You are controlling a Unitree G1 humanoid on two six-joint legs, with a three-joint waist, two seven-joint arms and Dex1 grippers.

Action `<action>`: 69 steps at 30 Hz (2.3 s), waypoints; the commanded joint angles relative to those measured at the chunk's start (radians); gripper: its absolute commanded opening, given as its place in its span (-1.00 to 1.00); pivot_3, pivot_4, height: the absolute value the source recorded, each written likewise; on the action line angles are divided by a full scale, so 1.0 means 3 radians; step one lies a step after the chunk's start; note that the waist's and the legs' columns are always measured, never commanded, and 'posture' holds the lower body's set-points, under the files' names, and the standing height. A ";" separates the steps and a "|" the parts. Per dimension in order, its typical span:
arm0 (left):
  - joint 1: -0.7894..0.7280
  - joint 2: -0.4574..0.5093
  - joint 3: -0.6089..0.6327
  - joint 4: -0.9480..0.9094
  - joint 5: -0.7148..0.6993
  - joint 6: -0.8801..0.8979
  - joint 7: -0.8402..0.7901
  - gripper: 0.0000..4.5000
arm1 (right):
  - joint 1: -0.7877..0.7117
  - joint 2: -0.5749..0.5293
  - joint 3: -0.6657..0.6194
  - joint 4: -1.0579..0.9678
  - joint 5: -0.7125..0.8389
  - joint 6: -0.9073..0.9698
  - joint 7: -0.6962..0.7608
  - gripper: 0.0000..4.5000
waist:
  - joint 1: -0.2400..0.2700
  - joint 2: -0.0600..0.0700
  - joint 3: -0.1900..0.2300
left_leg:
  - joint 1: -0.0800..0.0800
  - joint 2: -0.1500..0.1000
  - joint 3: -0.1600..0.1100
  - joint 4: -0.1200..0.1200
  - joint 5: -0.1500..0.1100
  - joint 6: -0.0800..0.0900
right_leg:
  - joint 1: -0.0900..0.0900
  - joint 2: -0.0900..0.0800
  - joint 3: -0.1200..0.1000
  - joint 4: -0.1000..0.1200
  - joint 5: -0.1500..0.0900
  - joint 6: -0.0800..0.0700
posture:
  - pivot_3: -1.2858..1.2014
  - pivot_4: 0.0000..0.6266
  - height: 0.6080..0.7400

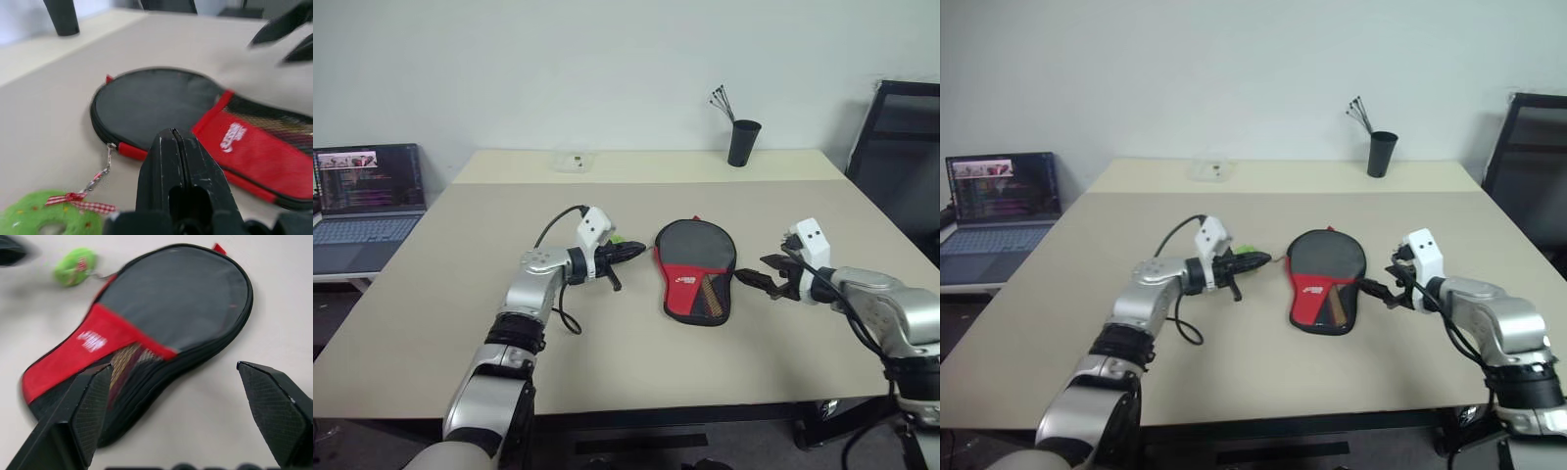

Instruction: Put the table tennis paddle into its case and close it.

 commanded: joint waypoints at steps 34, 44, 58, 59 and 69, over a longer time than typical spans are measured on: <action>0.0374 0.0511 0.0135 -0.1229 -0.0415 0.0682 0.0038 -1.00 | -0.0431 0.0816 0.0545 0.1281 -0.0898 -0.0416 0.0221 -0.94 | -0.0078 -0.0005 -0.0012 | 0.0022 0.0009 0.0007 0.0011 0.0000 0.0001 | 0.0009 0.0015 0.0026 0.0005 0.0019 0.0001 | 0.03 -0.52 1.00; 0.1157 0.1143 0.0221 -0.1694 -0.0801 0.0909 -0.0690 -1.00 | -0.0524 0.1113 0.0430 0.0667 -0.0652 0.0130 0.0265 -0.99 | -0.0128 -0.0006 -0.0012 | 0.0031 0.0052 0.0017 -0.0009 -0.0001 -0.0001 | 0.0002 0.0042 0.0033 0.0000 0.0019 -0.0009 | 0.03 -0.52 1.00; 0.1726 0.1511 0.0476 -0.2132 -0.1111 0.1034 -0.0827 -1.00 | -0.0012 0.1351 0.0300 -0.0776 -0.0223 0.1308 -0.0075 -0.99 | -0.0090 -0.0005 -0.0011 | 0.0035 0.0057 0.0012 -0.0030 -0.0004 -0.0005 | -0.0001 0.0039 0.0026 -0.0001 0.0002 -0.0037 | 0.03 -0.52 1.00; 0.1732 0.1513 0.0480 -0.2137 -0.1110 0.1041 -0.0818 -1.00 | 0.0067 0.1370 0.0264 -0.0894 -0.0198 0.1407 -0.0128 -0.99 | -0.0089 -0.0005 -0.0011 | 0.0035 0.0056 0.0012 -0.0030 -0.0004 -0.0006 | -0.0001 0.0038 0.0026 -0.0002 0.0002 -0.0036 | 0.03 -0.52 1.00; 0.1701 0.1515 0.0430 -0.2136 -0.1102 0.1079 -0.0810 -1.00 | 0.0634 0.1629 -0.0064 -0.1823 -0.0038 0.2216 -0.0502 -0.99 | -0.0082 -0.0005 -0.0011 | 0.0033 0.0057 0.0011 -0.0031 -0.0005 -0.0008 | -0.0002 0.0038 0.0025 -0.0005 0.0001 -0.0036 | 0.03 -0.52 1.00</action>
